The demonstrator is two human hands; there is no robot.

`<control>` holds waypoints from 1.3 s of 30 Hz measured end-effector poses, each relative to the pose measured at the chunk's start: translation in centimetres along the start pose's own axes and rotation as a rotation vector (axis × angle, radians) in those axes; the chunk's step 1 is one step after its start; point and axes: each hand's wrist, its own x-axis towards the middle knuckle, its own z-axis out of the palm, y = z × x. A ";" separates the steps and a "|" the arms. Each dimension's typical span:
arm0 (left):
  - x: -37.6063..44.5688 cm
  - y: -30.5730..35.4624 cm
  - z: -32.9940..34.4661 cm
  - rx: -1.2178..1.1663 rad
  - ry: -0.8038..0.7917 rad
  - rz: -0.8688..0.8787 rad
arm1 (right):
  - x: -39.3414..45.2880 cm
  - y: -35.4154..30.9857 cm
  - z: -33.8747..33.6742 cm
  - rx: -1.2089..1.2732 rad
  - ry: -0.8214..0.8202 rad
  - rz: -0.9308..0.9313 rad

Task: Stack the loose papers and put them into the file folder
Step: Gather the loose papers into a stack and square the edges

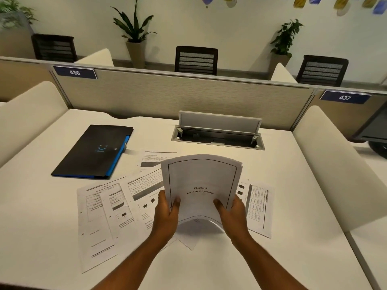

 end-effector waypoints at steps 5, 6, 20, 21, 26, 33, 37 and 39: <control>0.4 -1.1 -0.4 0.082 0.064 -0.012 | 0.3 0.4 -0.5 0.011 -0.062 -0.012; 0.6 -1.0 -0.7 0.100 0.083 -0.037 | 0.5 0.4 -0.8 0.028 -0.082 -0.008; 1.0 -6.5 -5.0 0.288 0.170 -0.382 | 2.6 10.9 -4.9 -0.996 0.002 -0.048; 1.0 -6.6 -5.2 0.302 0.169 -0.383 | 2.7 11.2 -5.0 -1.013 -0.022 -0.066; 1.3 -6.5 -6.2 0.348 0.171 -0.376 | 4.3 11.8 -5.0 -0.901 -0.167 -0.203; 2.5 -6.2 -7.0 0.436 0.132 -0.332 | 4.9 9.5 -3.0 -0.925 0.139 -0.281; 2.5 -6.0 -7.4 0.431 0.040 -0.314 | 4.6 9.8 0.0 -1.028 -0.151 -0.062; 2.1 -6.2 -8.2 0.367 -0.024 -0.238 | 5.0 9.4 0.9 -1.013 -0.254 -0.122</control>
